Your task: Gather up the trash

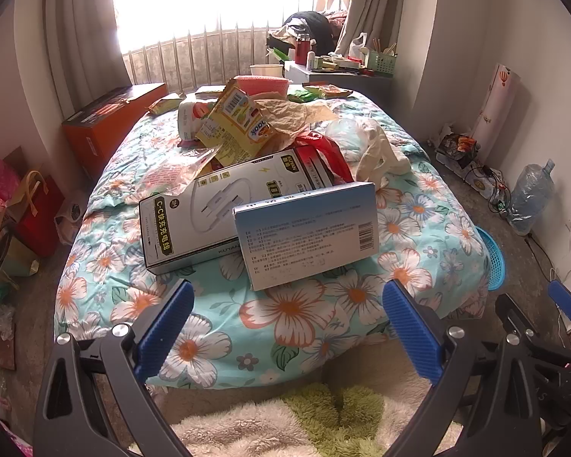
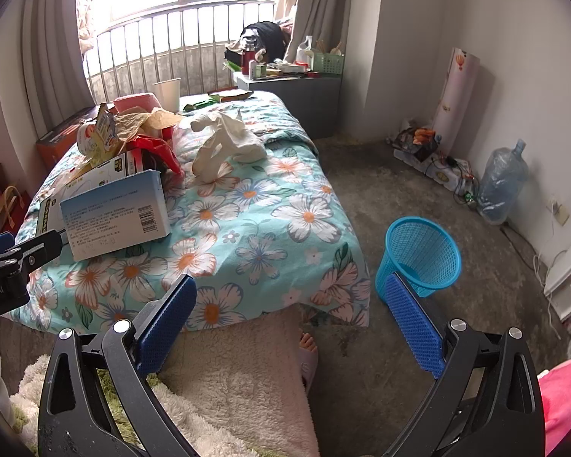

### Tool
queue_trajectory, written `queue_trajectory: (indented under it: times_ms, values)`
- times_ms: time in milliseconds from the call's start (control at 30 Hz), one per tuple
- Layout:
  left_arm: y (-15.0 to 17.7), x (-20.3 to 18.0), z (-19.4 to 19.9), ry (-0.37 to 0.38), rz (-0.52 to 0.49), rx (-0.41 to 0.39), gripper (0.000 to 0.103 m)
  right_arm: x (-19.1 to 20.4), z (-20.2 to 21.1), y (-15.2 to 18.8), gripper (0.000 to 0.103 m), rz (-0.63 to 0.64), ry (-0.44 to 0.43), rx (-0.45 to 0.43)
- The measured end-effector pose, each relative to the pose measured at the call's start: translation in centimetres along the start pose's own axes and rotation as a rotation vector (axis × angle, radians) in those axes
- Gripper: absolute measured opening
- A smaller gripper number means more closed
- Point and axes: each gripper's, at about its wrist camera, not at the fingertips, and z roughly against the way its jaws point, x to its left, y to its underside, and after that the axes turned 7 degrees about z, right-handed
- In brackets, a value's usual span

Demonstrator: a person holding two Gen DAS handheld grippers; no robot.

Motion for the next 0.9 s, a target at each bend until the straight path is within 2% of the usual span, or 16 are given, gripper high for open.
queue_trajectory:
  times_ms: [900]
  values:
    - [0.16,0.2,-0.05,-0.002,0.0,0.004,0.097,-0.08,-0.14,-0.01,0.095,-0.002,-0.002,-0.003]
